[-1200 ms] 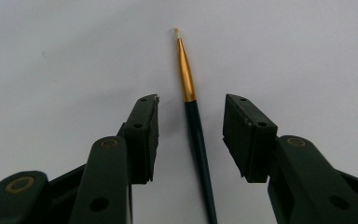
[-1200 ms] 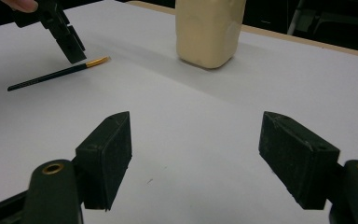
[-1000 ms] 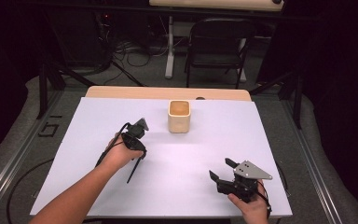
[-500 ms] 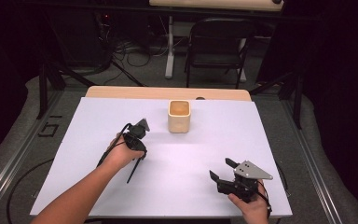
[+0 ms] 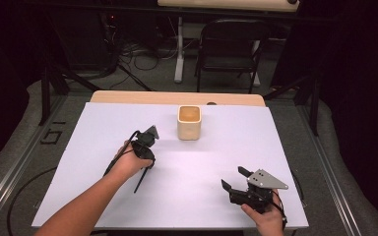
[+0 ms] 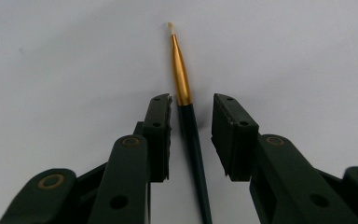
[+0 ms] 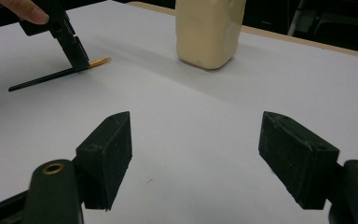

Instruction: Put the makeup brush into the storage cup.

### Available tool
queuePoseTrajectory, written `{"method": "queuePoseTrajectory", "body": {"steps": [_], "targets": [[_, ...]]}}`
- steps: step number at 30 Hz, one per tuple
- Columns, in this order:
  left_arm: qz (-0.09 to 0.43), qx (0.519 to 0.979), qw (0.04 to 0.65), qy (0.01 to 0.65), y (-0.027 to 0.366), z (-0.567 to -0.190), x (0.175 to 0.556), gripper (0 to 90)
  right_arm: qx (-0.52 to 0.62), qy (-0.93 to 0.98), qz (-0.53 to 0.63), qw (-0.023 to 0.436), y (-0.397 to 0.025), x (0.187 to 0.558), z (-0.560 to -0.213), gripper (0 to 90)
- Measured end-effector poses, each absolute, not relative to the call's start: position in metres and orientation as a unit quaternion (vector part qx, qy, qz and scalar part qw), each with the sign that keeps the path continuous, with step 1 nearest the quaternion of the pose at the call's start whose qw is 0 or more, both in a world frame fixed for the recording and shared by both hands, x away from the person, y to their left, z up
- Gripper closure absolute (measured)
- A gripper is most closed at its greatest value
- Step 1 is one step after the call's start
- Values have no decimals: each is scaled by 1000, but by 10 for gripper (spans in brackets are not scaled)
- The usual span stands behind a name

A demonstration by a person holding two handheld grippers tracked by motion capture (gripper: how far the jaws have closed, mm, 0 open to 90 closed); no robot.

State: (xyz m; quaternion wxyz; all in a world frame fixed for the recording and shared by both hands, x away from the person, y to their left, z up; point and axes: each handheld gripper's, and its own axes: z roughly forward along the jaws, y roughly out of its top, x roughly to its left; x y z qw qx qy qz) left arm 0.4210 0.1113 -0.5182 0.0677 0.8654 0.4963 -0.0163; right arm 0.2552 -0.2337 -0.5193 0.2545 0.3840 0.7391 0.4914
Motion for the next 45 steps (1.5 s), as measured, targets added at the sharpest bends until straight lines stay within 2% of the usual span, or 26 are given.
{"method": "queuePoseTrajectory", "body": {"steps": [45], "targets": [[-20, 858, 51, 510, 111, -523, 423, 824, 384, 740, 490, 255, -235, 255, -519, 261]]}}
